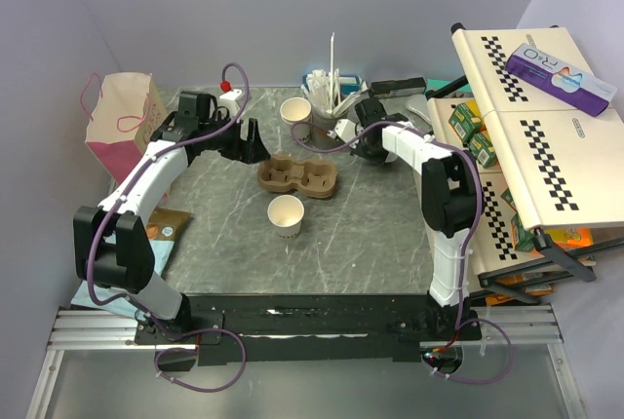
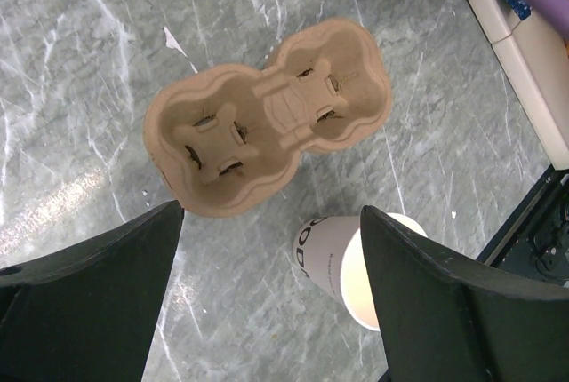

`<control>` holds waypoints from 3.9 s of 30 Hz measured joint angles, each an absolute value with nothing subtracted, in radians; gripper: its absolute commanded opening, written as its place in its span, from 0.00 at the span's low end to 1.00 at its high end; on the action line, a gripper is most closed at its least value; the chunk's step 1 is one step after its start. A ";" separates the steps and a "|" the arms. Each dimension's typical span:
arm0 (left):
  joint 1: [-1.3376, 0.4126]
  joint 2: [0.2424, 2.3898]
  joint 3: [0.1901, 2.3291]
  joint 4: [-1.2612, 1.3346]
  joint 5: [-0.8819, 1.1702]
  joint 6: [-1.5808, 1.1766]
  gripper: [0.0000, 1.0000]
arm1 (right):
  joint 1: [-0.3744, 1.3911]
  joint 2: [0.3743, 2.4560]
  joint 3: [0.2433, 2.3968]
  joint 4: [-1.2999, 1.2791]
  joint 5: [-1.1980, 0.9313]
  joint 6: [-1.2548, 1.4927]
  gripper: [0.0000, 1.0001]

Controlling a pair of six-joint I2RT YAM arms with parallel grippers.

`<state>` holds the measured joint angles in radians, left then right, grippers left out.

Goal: Pack the takeout coffee

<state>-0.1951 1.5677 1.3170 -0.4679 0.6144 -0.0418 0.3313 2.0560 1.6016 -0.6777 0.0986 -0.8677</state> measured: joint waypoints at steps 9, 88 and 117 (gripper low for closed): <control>-0.195 1.568 1.319 -0.469 0.616 -0.042 0.87 | 0.342 2.056 1.608 -0.542 0.112 -0.910 0.00; -0.195 1.582 1.323 -0.468 0.616 -0.046 0.87 | 0.349 2.139 1.698 -0.603 0.045 -1.202 0.16; -0.195 1.582 1.323 -0.468 0.615 -0.046 0.87 | 0.346 2.144 1.736 -0.636 0.084 -1.356 0.18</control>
